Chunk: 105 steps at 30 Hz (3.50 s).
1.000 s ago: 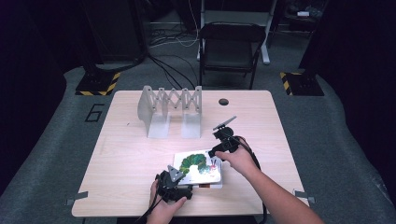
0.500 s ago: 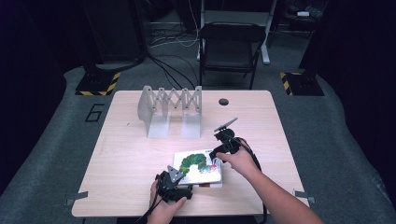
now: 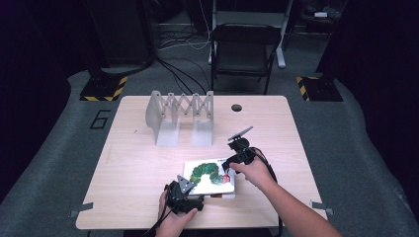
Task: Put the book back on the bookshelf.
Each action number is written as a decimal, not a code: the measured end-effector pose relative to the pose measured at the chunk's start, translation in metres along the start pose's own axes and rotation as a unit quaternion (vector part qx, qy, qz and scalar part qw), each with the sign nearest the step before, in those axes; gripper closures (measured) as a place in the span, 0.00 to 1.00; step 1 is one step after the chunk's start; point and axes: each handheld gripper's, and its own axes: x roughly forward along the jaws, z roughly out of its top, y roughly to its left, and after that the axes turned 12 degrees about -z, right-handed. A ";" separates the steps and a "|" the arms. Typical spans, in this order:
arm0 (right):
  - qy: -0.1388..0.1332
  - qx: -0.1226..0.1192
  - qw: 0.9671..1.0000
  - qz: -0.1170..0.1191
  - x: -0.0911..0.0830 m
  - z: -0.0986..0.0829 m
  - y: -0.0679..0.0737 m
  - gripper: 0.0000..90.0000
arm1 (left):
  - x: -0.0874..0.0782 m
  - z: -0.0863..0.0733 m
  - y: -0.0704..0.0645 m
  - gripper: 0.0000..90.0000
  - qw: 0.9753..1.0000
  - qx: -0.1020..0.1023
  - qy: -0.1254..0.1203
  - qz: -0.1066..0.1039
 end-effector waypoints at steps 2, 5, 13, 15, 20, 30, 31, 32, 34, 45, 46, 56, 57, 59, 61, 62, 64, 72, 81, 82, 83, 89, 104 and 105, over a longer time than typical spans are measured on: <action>-0.001 -0.003 1.000 0.000 0.002 -0.001 0.000 0.44 | 0.000 0.000 0.000 0.09 1.000 0.000 0.000 -0.001; 0.004 0.005 1.000 0.000 0.005 -0.002 -0.001 0.43 | 0.000 0.000 0.000 0.09 1.000 0.001 0.001 -0.002; 0.020 -0.004 1.000 0.007 0.013 -0.008 -0.004 0.40 | -0.001 0.000 0.001 0.11 1.000 0.002 0.000 -0.002; 0.022 0.003 1.000 0.011 0.014 -0.009 -0.003 0.39 | -0.001 0.000 0.001 0.12 1.000 0.002 0.000 -0.002; 0.027 0.017 0.999 0.026 0.019 -0.013 -0.007 0.39 | 0.000 0.001 0.001 0.12 1.000 -0.001 -0.003 -0.002; 0.019 0.043 0.998 0.046 0.018 -0.017 -0.012 0.43 | 0.000 0.000 0.001 0.12 1.000 0.002 -0.005 -0.003; 0.016 0.038 0.998 0.044 0.017 -0.017 -0.012 0.43 | -0.001 0.000 0.001 0.12 1.000 0.003 -0.004 -0.002; 0.015 0.037 0.998 0.043 0.016 -0.017 -0.012 0.43 | -0.001 0.000 0.002 0.12 1.000 0.005 -0.003 -0.005; 0.011 0.037 0.998 0.043 0.014 -0.017 -0.011 0.44 | -0.001 0.000 0.002 0.12 1.000 0.005 -0.004 -0.006; -0.018 0.037 0.998 0.056 -0.005 -0.012 -0.009 0.49 | -0.002 0.000 0.004 0.14 1.000 0.007 -0.002 -0.011; -0.019 0.031 0.998 0.053 -0.006 -0.012 -0.010 0.49 | -0.003 0.000 0.004 0.14 1.000 0.008 -0.001 -0.012; -0.040 0.024 0.997 0.061 -0.024 -0.006 -0.003 0.50 | -0.003 0.000 0.005 0.15 1.000 0.004 -0.004 -0.010; -0.043 0.022 0.997 0.060 -0.025 -0.006 -0.002 0.50 | -0.003 0.000 0.006 0.15 1.000 0.006 -0.003 -0.010; -0.043 0.026 0.997 0.062 -0.027 -0.005 -0.001 0.50 | -0.003 0.000 0.007 0.17 1.000 0.006 -0.006 -0.008; -0.040 0.025 0.997 0.069 -0.028 -0.005 0.001 0.54 | -0.004 0.000 0.008 0.20 1.000 0.001 -0.009 -0.007; -0.035 0.027 0.995 0.088 -0.027 -0.006 0.002 0.55 | -0.004 0.000 0.008 0.22 1.000 -0.001 -0.010 -0.008; -0.033 0.019 0.994 0.099 -0.026 -0.007 0.009 0.53 | -0.004 0.001 0.008 0.22 1.000 -0.008 -0.014 -0.007; -0.034 0.009 0.995 0.093 -0.026 -0.003 0.017 0.54 | -0.004 0.000 0.009 0.23 1.000 0.005 -0.007 -0.006; -0.026 0.000 0.996 0.083 -0.022 -0.003 0.015 0.53 | -0.004 0.000 0.009 0.22 1.000 0.008 -0.008 -0.006; -0.023 0.001 0.996 0.082 -0.023 -0.003 0.015 0.53 | -0.004 0.000 0.009 0.22 1.000 0.009 -0.008 -0.006; -0.022 0.000 0.996 0.083 -0.022 -0.003 0.015 0.52 | -0.004 0.000 0.009 0.23 1.000 0.007 -0.009 -0.006; -0.021 -0.006 0.997 0.080 -0.019 -0.003 0.015 0.48 | -0.004 0.000 0.009 0.23 1.000 0.010 -0.007 -0.008; 0.008 -0.005 0.994 0.105 -0.016 0.000 0.006 0.53 | -0.005 -0.001 0.011 0.24 1.000 0.012 -0.011 -0.016; 0.008 -0.009 0.994 0.107 -0.016 0.000 0.005 0.53 | -0.005 -0.001 0.012 0.24 1.000 0.013 -0.011 -0.018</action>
